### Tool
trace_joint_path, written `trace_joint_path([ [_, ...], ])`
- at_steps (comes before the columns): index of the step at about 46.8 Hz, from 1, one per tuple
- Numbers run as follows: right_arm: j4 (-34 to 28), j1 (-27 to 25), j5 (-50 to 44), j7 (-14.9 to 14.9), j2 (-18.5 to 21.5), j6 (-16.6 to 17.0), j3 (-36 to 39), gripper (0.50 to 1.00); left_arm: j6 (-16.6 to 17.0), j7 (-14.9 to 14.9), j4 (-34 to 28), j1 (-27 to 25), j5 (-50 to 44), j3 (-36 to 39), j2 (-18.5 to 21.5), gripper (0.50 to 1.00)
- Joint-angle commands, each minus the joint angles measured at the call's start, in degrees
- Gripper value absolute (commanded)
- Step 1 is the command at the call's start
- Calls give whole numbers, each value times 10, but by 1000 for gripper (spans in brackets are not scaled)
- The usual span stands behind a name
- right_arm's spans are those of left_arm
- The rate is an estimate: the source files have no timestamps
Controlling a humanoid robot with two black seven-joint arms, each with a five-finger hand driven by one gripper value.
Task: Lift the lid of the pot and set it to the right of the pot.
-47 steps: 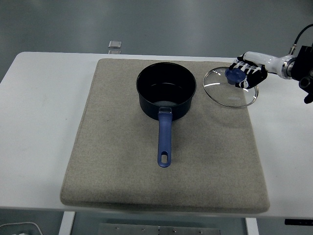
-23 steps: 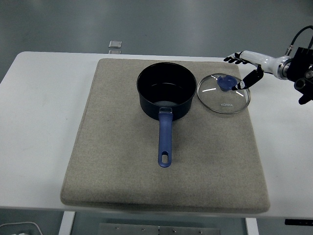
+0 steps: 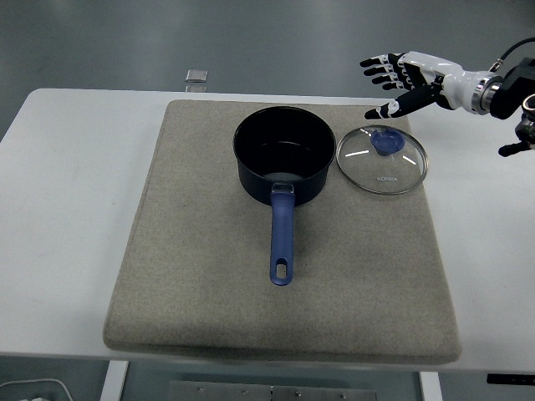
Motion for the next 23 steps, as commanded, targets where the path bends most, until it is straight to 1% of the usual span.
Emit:
trace_joint_path([
  [1,-5,-5,71,-3,3,6,-1,917,1,0,0,0,0,0,0,1000],
  [7,-27,-12,143,-3,9,23,0,917,0,0,0,0,0,0,0,1000],
  [13,-50,-29,229,-4,20,42,23,917,1,0,0,0,0,0,0,1000],
  [23,-59,-43,379,-5,27,62,28,917,1,0,0,0,0,0,0,1000],
])
